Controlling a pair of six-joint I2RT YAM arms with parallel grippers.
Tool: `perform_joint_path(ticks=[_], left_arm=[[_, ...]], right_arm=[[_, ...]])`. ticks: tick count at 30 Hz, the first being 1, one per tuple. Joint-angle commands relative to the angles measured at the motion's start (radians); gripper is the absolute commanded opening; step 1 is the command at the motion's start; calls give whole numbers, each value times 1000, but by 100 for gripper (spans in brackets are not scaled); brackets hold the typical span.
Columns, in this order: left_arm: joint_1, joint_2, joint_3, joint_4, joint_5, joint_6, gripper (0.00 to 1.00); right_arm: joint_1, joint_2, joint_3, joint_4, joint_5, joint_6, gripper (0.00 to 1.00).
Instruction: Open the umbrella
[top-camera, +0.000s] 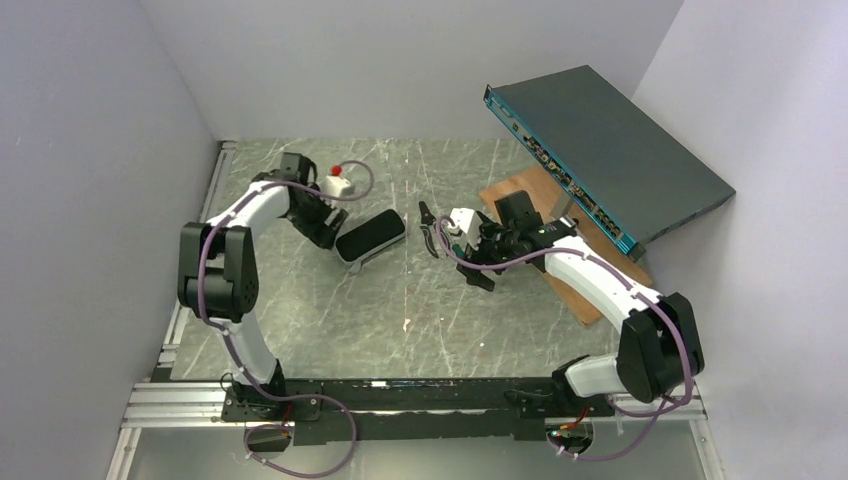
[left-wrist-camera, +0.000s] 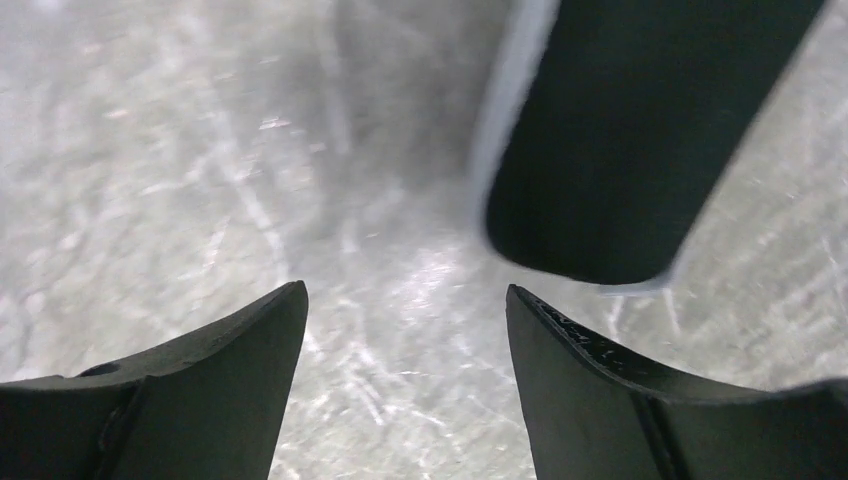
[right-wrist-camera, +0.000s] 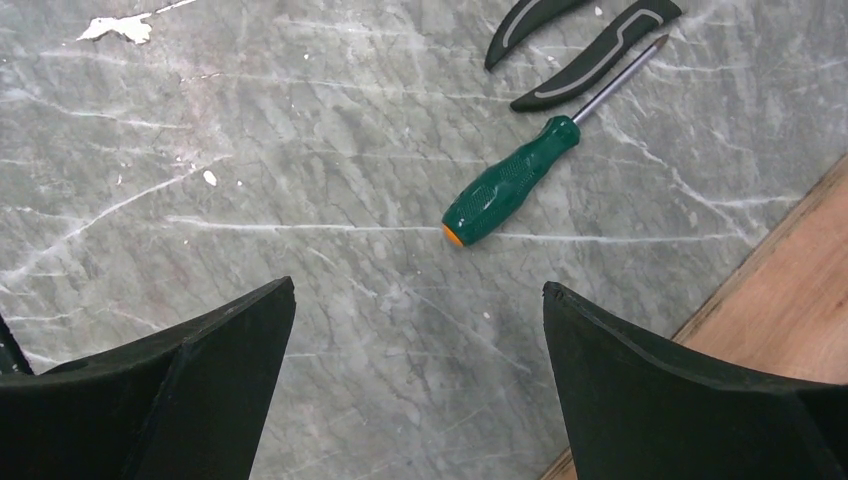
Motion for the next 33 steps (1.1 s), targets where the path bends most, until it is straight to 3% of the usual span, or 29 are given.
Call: perform_joint_path(ticks=[1, 8, 12, 15, 21, 27, 31, 33], left_arm=[[73, -20, 60, 5, 46, -68, 79], [111, -269, -180, 89, 193, 23, 78], [260, -406, -315, 248, 499, -88, 79], [332, -484, -389, 387, 591, -200, 81], [337, -535, -407, 293, 537, -103, 78], [337, -647, -503, 190, 513, 241, 77], [314, -696, -593, 202, 500, 402, 72], [261, -708, -618, 249, 450, 388, 68]], right_arm=[[1, 48, 49, 69, -53, -12, 95], [23, 197, 200, 179, -89, 3, 95], [56, 318, 351, 193, -147, -57, 97], [89, 449, 491, 192, -196, -101, 97], [153, 749, 894, 122, -244, 57, 97], [199, 892, 979, 202, -222, 128, 96], [197, 977, 1036, 151, -159, 109, 95], [197, 975, 1004, 139, -121, 80, 93]])
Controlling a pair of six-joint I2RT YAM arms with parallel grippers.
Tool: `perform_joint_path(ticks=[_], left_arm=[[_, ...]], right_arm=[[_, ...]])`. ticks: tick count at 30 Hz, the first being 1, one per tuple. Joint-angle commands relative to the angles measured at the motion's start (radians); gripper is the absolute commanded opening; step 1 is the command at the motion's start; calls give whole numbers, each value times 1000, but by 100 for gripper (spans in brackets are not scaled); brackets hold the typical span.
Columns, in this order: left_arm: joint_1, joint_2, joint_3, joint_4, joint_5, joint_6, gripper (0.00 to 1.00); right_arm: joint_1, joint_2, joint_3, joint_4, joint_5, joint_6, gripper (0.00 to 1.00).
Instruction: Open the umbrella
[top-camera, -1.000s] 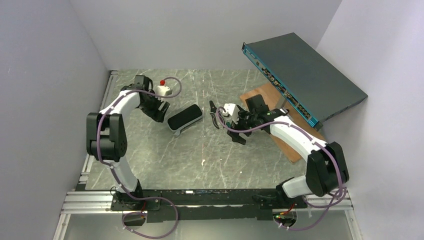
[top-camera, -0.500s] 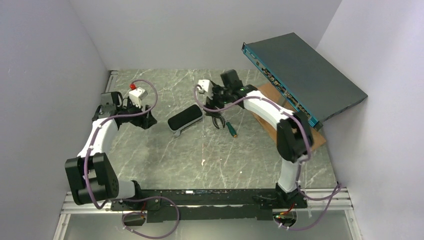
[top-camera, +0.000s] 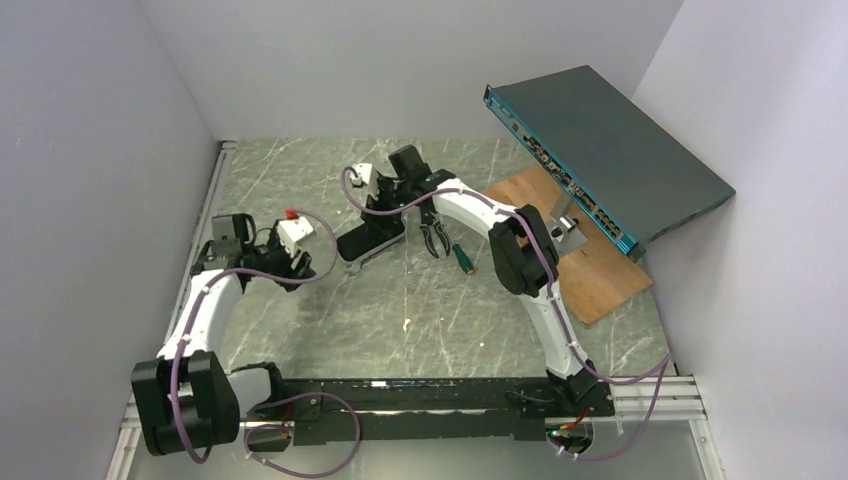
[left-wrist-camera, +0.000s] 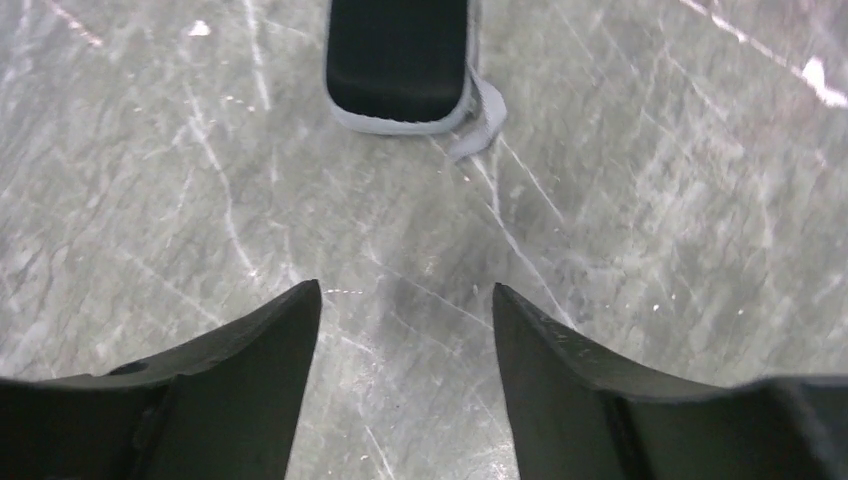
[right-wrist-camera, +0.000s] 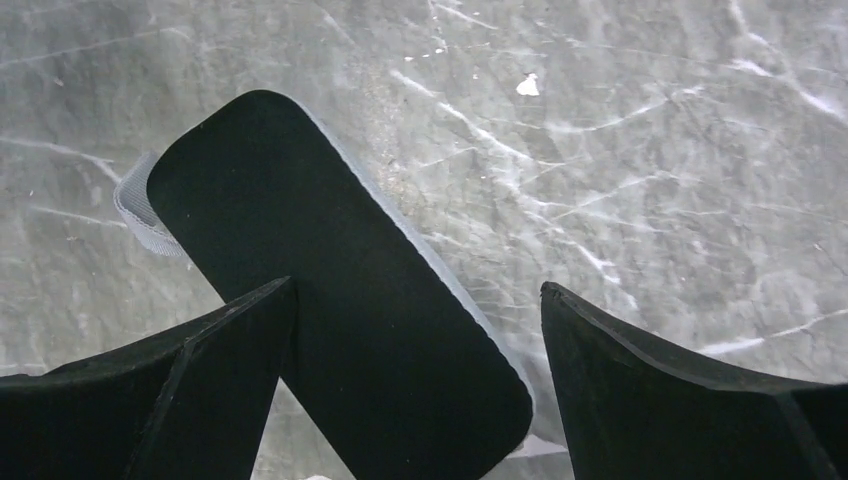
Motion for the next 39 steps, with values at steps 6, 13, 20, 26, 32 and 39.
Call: perform_joint_path(ticks=[6, 13, 20, 26, 32, 39], left_arm=[[-222, 18, -93, 267, -187, 83, 50], [-266, 154, -47, 450, -248, -28, 38], [-314, 183, -46, 436, -205, -13, 38], [-358, 243, -27, 490, -333, -91, 32], [-366, 295, 34, 521, -387, -167, 31], [-403, 371, 93, 474, -390, -248, 32]], right_arm=[[-11, -80, -147, -56, 140, -62, 84], [-28, -92, -210, -126, 206, 28, 76], [-58, -28, -147, -184, 177, 157, 64], [-104, 92, 30, -278, 89, 266, 51], [-126, 95, -6, -274, 36, 343, 49], [-126, 80, -71, -250, 29, 366, 46]])
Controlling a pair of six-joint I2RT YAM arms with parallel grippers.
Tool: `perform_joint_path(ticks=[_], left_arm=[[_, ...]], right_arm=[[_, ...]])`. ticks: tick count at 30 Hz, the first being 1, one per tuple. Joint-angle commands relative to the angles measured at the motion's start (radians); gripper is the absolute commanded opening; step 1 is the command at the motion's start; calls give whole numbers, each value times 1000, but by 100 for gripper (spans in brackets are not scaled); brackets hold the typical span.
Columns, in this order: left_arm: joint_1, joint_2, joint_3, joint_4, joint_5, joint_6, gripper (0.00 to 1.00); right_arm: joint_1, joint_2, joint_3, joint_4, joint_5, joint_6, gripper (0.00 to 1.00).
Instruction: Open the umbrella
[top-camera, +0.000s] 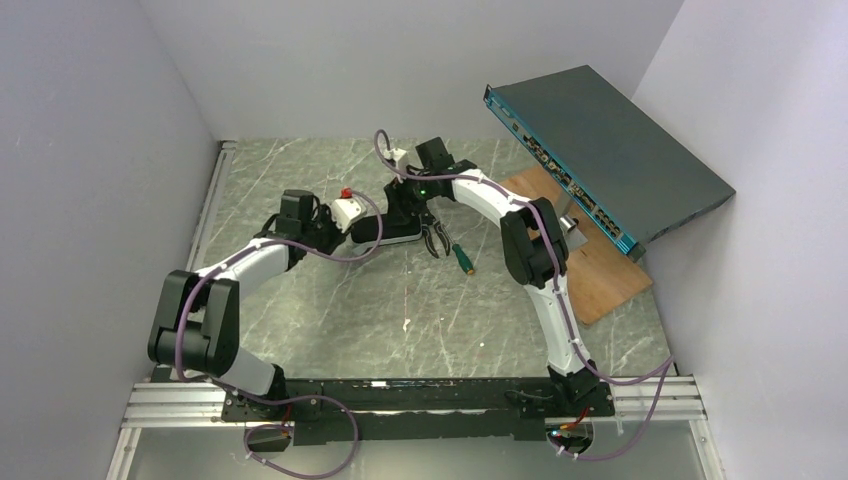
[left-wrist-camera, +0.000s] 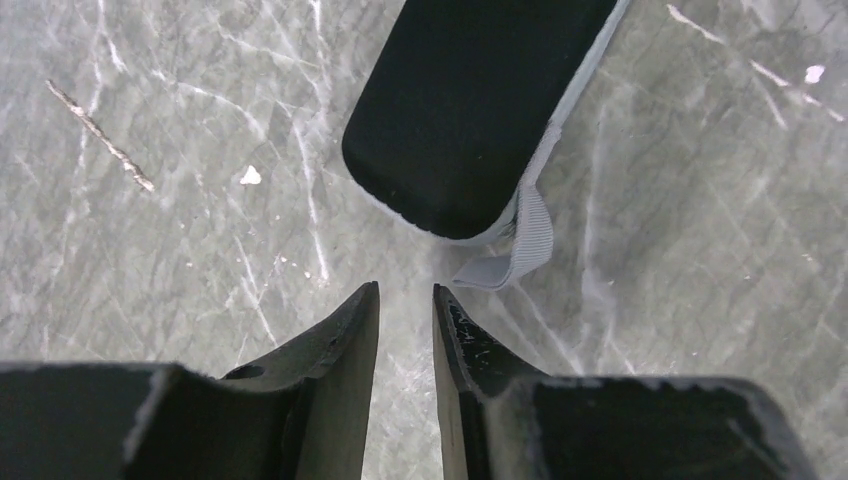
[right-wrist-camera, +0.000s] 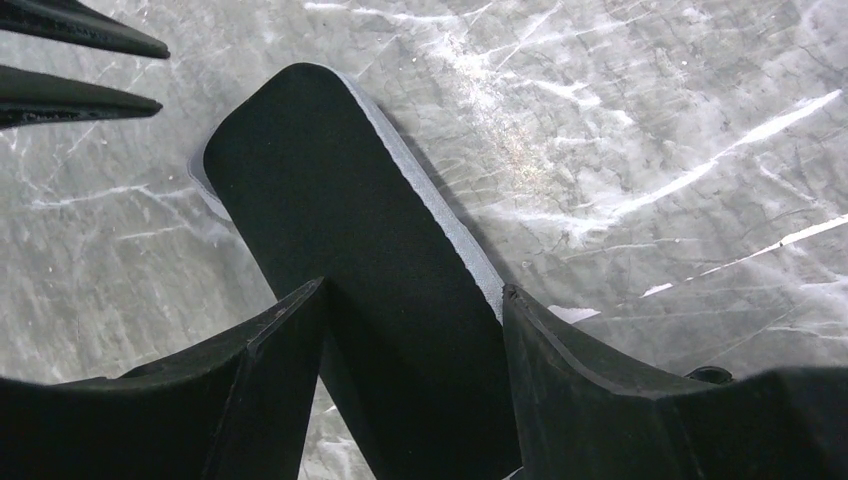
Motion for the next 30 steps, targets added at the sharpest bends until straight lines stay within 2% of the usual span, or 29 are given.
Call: perform_joint_path(ticks=[1, 7, 11, 22, 25, 30], left_arm=[[-37, 34, 34, 0, -11, -67, 32], [-41, 72, 58, -23, -30, -160, 32], [-48, 73, 52, -36, -16, -229, 31], [-78, 95, 84, -88, -102, -264, 36], [-79, 110, 138, -144, -115, -288, 37], [-84, 119, 206, -203, -96, -345, 38]], right_arm=[[-4, 47, -88, -148, 83, 4, 46], [-4, 36, -118, -126, 100, 33, 45], [-4, 27, -148, -108, 100, 58, 40], [-4, 11, -203, -92, 84, 93, 33], [-5, 13, -206, -100, 74, 88, 32], [-4, 0, -218, -142, 47, -16, 30]])
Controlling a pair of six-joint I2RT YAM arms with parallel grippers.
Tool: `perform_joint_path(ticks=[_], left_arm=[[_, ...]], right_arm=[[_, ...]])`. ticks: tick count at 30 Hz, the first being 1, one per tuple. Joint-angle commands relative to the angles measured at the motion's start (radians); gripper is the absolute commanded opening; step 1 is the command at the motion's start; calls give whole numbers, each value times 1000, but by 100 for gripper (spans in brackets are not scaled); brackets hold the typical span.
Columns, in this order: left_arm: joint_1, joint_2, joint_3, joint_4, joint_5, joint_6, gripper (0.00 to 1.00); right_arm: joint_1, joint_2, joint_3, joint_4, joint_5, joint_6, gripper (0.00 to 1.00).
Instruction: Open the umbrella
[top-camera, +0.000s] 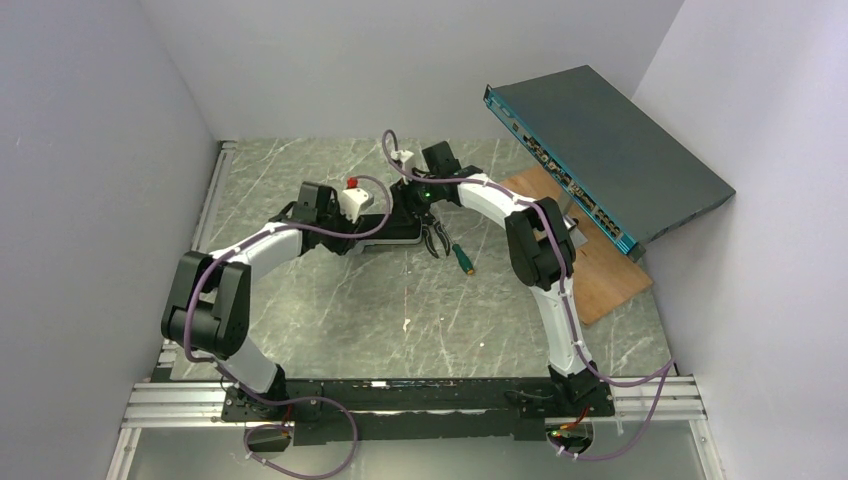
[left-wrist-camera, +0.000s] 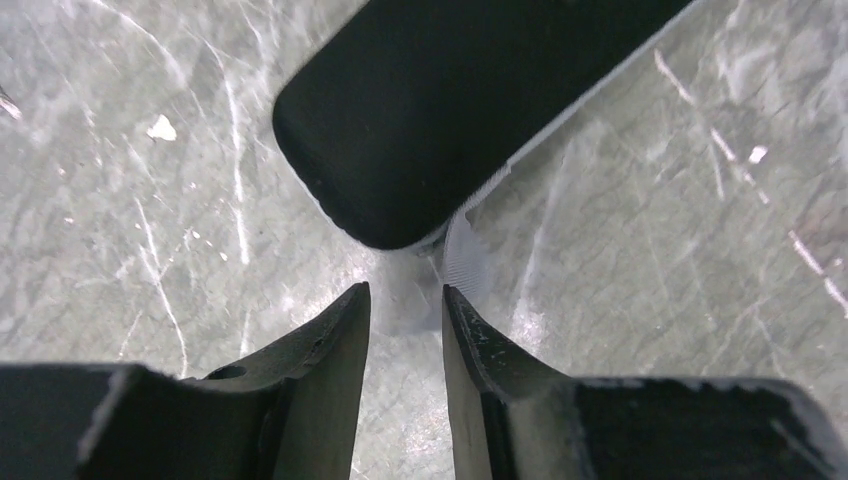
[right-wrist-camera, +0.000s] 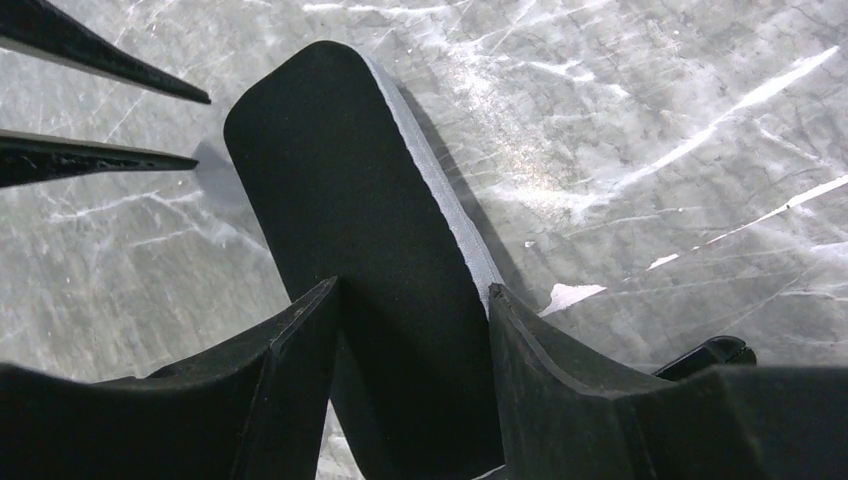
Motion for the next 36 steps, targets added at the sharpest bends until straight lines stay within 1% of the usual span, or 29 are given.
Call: perform_joint_path(ticks=[1, 5, 8, 11, 14, 17, 19, 23, 26, 28, 30, 32, 34, 36], left_arm=[[-10, -3, 72, -49, 23, -95, 39], [-9, -39, 24, -13, 90, -187, 40], [15, -121, -66, 48, 128, -260, 41], [92, -248, -186, 163, 181, -391, 45], [112, -293, -217, 155, 129, -457, 48], [109, -272, -233, 161, 101, -541, 48], [101, -255, -256, 202, 64, -571, 48], [85, -191, -260, 278, 42, -531, 44], [58, -151, -227, 293, 47, -514, 40], [29, -133, -210, 290, 41, -499, 38], [8, -106, -198, 282, 51, -500, 36], [-11, -58, -160, 221, 40, -519, 34], [-15, -40, -166, 238, 51, -529, 33], [-23, -23, -166, 247, 49, -520, 33]], right_arm=[[8, 52, -88, -268, 54, -129, 30], [5, 20, -119, -302, 65, -268, 29], [6, 3, -135, -332, 81, -348, 29], [2, -6, -135, -377, 81, -363, 28], [2, -23, -156, -379, 69, -352, 29], [4, -4, -122, -432, 60, -349, 29], [3, 4, -118, -455, 65, -356, 29], [-4, 24, -124, -478, 65, -359, 23], [-13, 60, -91, -505, 43, -322, 20], [-21, 70, -87, -492, 26, -282, 18], [-28, 71, -92, -474, 13, -243, 13], [-35, 73, -99, -463, 3, -223, 7], [-36, 73, -108, -458, 2, -221, 0], [-37, 73, -110, -456, 4, -227, 0]])
